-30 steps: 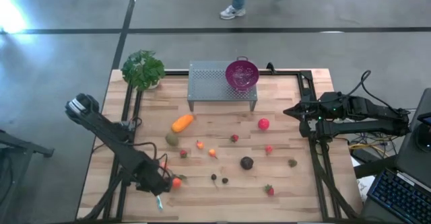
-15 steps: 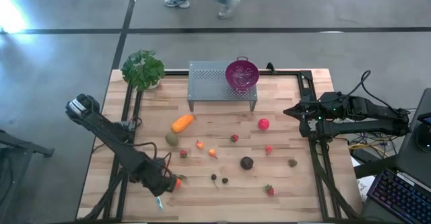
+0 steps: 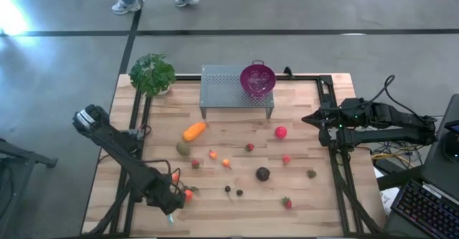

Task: Pick & Place Fruit
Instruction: Put the blue knife on the shelf

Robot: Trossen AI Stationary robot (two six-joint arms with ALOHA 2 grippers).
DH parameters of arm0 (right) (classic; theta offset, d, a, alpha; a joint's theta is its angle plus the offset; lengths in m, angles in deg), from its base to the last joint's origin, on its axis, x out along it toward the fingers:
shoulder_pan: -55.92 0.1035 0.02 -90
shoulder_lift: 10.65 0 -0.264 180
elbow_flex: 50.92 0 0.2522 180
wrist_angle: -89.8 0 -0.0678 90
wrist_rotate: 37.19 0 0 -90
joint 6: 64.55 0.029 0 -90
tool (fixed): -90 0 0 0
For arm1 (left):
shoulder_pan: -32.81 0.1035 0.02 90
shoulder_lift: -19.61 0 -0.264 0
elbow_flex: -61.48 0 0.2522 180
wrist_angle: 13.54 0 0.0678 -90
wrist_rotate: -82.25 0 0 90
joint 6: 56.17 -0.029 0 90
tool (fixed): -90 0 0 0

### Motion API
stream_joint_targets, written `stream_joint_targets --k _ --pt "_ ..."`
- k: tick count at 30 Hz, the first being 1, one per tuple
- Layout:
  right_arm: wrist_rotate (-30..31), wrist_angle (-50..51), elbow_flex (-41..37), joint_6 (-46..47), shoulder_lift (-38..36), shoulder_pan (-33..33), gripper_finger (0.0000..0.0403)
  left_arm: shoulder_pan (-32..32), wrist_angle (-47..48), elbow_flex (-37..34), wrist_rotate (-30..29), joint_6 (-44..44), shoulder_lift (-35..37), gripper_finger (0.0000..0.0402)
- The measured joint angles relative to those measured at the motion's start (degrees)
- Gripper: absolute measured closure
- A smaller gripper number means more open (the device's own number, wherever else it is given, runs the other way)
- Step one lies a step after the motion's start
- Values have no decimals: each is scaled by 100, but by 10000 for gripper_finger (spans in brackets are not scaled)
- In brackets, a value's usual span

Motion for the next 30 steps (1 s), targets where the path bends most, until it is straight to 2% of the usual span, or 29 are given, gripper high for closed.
stream_joint_targets --k 7,16,23,30 --pt "1 -2 0 0 0 0 394 2 -162 0 67 46 -316 222" --pt "-1 -2 0 0 -2 0 394 4 -301 -7 78 91 -620 227" --pt "1 -2 0 0 -2 -1 394 42 -329 0 127 140 -823 249" --pt "1 -2 0 0 -2 0 394 85 -333 4 124 140 -853 295"
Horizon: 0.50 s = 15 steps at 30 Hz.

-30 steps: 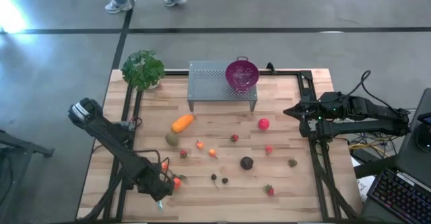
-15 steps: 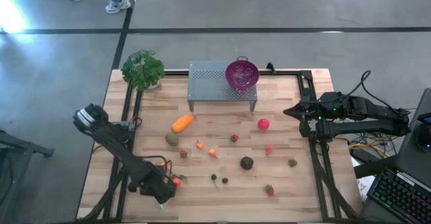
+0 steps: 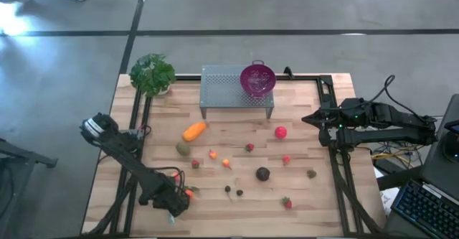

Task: Pick & Place Fruit
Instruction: Put the blue knife on the shelf

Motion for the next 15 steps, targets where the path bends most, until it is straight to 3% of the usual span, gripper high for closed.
stream_joint_targets --k 6,15 --pt "0 0 0 0 0 -2 394 5 21 0 -17 2 -4 328" --pt "0 0 2 0 0 -2 394 5 144 -4 -17 0 -9 344"
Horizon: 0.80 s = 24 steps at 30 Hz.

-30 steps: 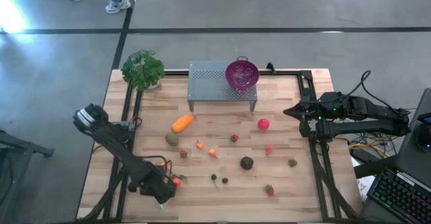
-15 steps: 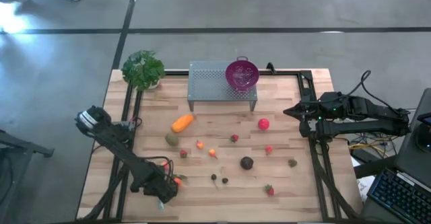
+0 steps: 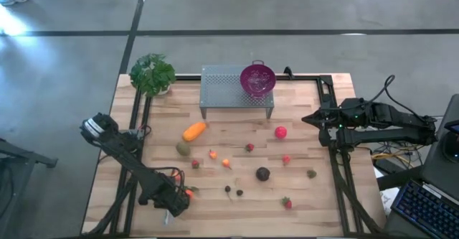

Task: Pick & Place Fruit
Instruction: Put the blue knife on the shelf

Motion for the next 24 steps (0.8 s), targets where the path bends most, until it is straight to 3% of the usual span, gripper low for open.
stream_joint_targets --k 8,18,24 --pt "0 0 1 0 0 0 394 2 164 -9 42 30 63 346" --pt "0 0 0 0 0 1 394 4 1710 166 88 99 790 346" --pt "0 0 1 0 0 2 394 106 2531 409 -502 24 1176 347"
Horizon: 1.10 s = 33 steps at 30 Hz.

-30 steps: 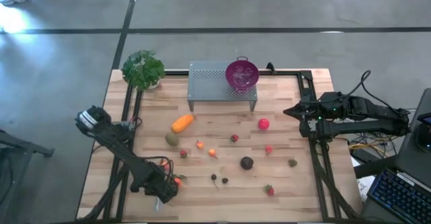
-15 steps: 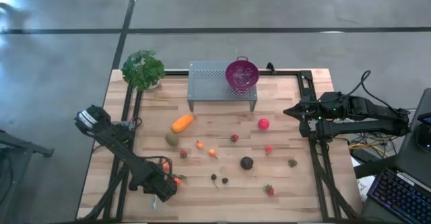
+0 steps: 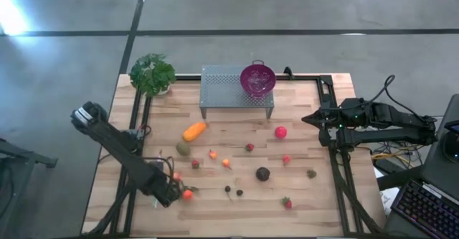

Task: Pick & Place Fruit
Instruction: Put the blue knife on the shelf

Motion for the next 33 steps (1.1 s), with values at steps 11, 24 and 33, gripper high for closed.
stream_joint_targets --k 11,24,33 --pt "0 0 -1 0 1 -1 394 683 53 43 -2183 -1168 655 347" --pt "0 0 0 0 0 -2 394 2948 -194 275 -2851 -5328 1243 347" --pt "0 -1 0 0 0 0 394 4573 -328 1004 -2637 -7943 1164 347"
